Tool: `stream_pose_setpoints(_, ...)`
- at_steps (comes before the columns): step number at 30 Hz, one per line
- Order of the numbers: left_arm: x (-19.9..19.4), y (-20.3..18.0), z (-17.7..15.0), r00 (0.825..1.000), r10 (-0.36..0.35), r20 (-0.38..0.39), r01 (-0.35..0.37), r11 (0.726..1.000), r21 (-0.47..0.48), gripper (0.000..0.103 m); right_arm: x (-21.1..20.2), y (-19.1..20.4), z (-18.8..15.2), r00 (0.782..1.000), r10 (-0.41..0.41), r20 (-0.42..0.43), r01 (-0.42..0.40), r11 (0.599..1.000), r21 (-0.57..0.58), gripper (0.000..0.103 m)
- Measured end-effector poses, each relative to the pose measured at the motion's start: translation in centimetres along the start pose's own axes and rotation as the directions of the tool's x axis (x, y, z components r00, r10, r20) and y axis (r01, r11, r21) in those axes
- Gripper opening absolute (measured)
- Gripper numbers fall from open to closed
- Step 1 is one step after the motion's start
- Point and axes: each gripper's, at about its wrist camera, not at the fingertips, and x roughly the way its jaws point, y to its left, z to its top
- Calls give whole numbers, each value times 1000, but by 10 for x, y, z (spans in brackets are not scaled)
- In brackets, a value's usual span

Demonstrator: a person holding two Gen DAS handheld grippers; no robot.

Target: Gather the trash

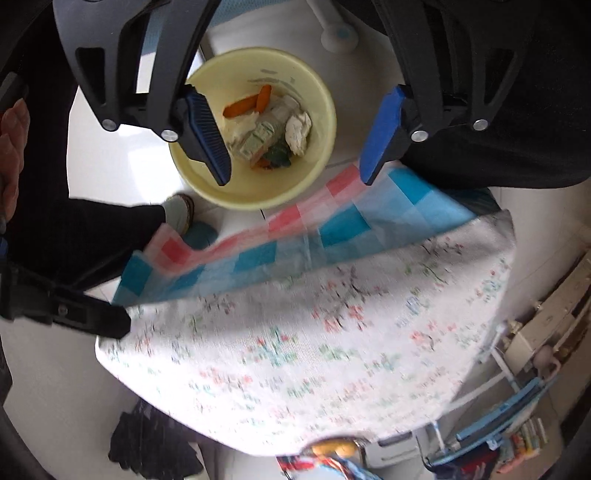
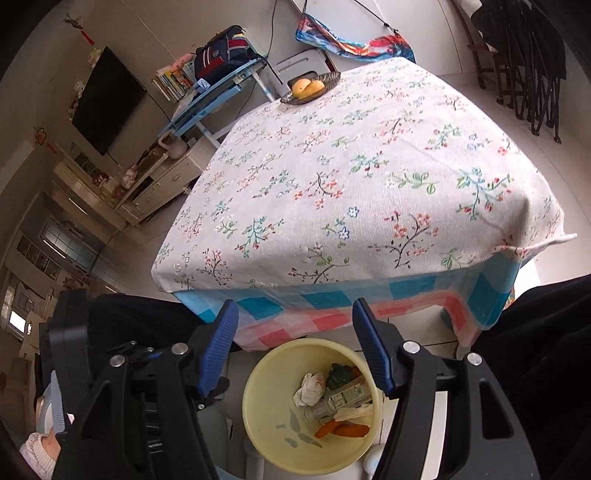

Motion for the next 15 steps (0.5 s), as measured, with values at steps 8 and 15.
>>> stream_pose_setpoints(8,-69,24,21,928,167,334,-126,982,-142,95,-39,33,4,953,-103,285,155,973,-168,83)
stream_pose_setpoints(15,-105,31,27,850,256,460,-175,962,-212,96,-52,43,8,905,-107,412,204,958,-199,88)
